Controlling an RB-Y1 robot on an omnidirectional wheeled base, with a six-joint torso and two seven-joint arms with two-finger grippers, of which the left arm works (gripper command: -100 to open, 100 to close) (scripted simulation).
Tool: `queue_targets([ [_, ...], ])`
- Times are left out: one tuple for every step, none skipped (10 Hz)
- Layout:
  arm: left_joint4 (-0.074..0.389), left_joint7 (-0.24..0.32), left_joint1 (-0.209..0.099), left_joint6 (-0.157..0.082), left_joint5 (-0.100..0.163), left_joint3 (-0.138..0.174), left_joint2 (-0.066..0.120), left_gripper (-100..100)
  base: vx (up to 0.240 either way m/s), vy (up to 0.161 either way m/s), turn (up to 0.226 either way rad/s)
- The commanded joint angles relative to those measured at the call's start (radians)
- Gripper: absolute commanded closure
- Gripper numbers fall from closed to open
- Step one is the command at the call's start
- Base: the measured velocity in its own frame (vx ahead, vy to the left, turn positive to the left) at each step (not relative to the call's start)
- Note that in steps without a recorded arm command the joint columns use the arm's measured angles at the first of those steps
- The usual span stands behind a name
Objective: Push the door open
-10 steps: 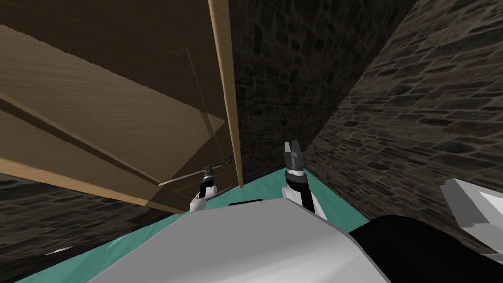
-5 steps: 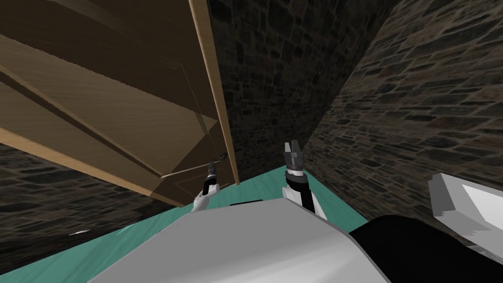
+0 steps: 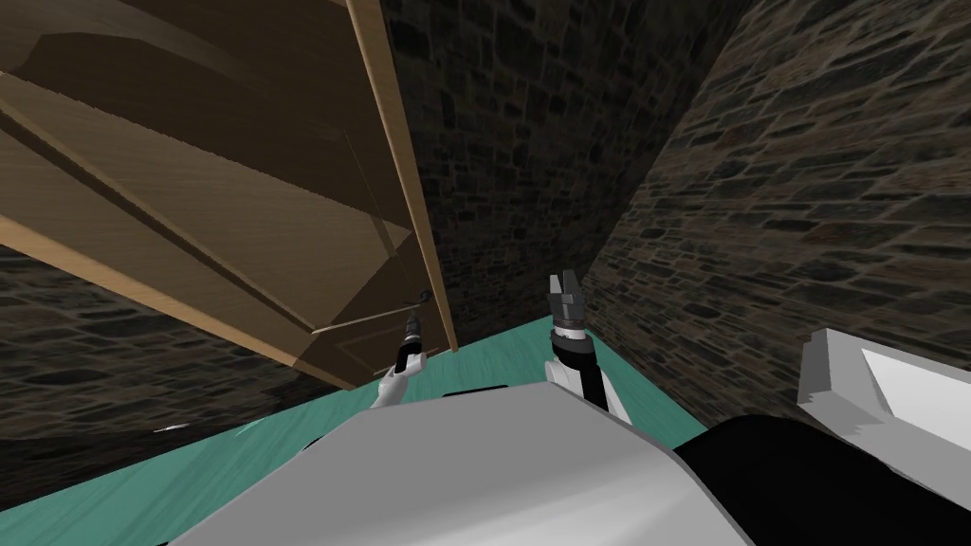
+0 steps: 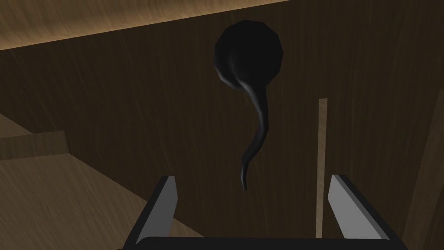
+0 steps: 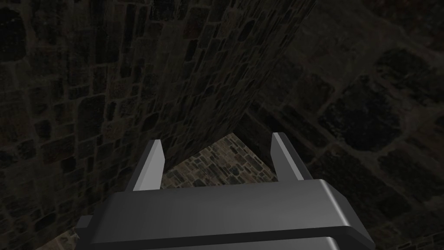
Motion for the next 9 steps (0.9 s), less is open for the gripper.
queue_targets([
  [0.002,-0.001,0.001,-0.003,0.001,0.003,0.007,-100,0.073,0.015,-0.024],
  [0.002,-0.001,0.001,-0.004,0.001,0.003,0.008,-100,0.145,0.031,-0.023],
  [0.003,-0.002,0.002,-0.006,0.002,0.005,0.011,-100,0.189,0.062,-0.023],
  [0.004,-0.002,0.002,-0.007,0.002,0.006,0.012,-100,0.231,0.067,-0.025],
  [0.005,-0.003,0.003,-0.009,0.003,0.008,0.013,-100,0.227,0.052,-0.028],
  [0.007,-0.003,0.003,-0.011,0.004,0.010,0.012,-100,0.203,0.047,-0.023],
  [0.008,-0.004,0.004,-0.014,0.004,0.012,0.011,-100,0.190,0.055,-0.030],
  [0.009,-0.004,0.005,-0.015,0.005,0.013,0.008,-100,0.197,0.040,-0.031],
  [0.008,-0.004,0.004,-0.014,0.005,0.012,0.010,-100,0.090,0.014,-0.005],
])
